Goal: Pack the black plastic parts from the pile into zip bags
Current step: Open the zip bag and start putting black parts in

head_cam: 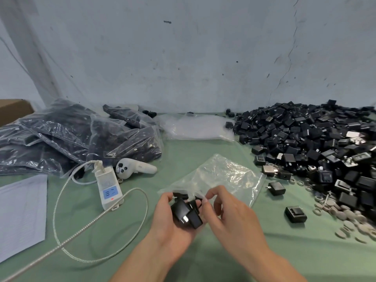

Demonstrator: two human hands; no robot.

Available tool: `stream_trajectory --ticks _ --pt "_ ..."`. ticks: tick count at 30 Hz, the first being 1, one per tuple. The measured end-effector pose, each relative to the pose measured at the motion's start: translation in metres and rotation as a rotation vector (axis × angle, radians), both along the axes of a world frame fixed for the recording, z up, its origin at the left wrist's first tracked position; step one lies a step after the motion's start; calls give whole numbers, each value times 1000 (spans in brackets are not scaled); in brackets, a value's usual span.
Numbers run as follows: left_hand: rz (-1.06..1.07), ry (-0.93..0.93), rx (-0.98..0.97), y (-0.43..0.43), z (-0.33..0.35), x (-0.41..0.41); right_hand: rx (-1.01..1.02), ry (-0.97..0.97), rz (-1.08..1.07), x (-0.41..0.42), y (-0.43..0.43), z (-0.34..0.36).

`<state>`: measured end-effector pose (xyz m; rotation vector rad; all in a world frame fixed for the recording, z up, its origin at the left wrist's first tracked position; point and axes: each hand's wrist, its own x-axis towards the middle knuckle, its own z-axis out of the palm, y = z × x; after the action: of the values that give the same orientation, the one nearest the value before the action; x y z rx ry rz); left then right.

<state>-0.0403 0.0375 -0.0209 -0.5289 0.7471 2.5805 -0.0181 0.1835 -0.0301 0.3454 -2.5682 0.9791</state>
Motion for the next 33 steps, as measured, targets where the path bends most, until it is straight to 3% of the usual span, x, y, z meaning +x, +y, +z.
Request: stream_trajectory --ticks 4,8,12,20,25,27,29,31,33 --pt "82 -8 18 3 4 -8 2 -14 20 -4 -3 3" --pt "48 49 -138 5 5 -14 -12 -19 41 -4 -3 3" --pt "63 61 -168 6 3 -17 -44 -12 45 -4 -1 3" --pt "110 195 -288 13 1 -18 -417 -176 258 -8 6 17" --pt "247 202 -402 18 -2 -17 -417 -117 65 -27 29 10" --pt "229 221 -649 15 -7 -16 -297 -89 10 -34 38 4" --pt "156 338 -1127 7 -15 -16 -118 -65 -4 -39 45 -3" --pt "54 613 -1611 -2 -21 -16 59 -55 1 -44 50 -10" --pt "-33 1014 -1840 -8 -22 -16 163 -83 33 -48 51 -16"
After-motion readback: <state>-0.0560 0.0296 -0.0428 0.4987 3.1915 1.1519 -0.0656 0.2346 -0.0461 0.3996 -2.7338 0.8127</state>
